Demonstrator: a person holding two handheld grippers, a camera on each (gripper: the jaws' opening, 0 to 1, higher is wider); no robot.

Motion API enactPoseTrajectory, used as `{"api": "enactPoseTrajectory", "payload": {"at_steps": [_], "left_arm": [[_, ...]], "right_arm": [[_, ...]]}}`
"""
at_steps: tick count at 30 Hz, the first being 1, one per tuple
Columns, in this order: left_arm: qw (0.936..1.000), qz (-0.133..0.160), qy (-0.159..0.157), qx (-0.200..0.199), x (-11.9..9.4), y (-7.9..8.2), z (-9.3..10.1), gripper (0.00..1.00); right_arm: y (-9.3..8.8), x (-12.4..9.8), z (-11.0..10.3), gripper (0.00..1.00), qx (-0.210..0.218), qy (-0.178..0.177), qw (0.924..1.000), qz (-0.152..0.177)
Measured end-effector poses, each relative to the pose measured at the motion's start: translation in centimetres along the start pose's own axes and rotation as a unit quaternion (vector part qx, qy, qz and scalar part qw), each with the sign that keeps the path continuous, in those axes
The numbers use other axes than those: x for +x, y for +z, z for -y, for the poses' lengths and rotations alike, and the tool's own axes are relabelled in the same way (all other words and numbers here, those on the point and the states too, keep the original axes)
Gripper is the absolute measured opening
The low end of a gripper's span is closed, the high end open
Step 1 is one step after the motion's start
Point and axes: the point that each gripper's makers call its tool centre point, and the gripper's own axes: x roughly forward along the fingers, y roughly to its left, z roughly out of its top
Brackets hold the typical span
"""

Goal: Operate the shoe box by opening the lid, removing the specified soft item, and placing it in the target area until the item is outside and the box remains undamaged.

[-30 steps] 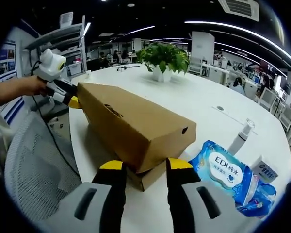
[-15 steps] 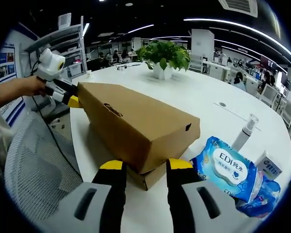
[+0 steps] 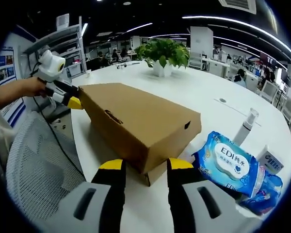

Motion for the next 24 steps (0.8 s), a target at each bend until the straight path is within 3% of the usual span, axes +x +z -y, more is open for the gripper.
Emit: {"api": "enactPoseTrajectory", "payload": {"at_steps": [11, 24], "left_arm": [[0.9999, -0.015, -0.004, -0.001, 0.7, -1.0, 0.1, 0.39], [0.9999, -0.008, -0.004, 0.007, -1.0, -0.5, -0.1, 0.4]], "right_arm": [[-1.1, 0.3, -0.3, 0.31, 0.004, 0.007, 0.9998, -0.016], [-1.0, -1.2, -0.4, 0.33, 0.004, 0.006, 0.9998, -0.019]]}}
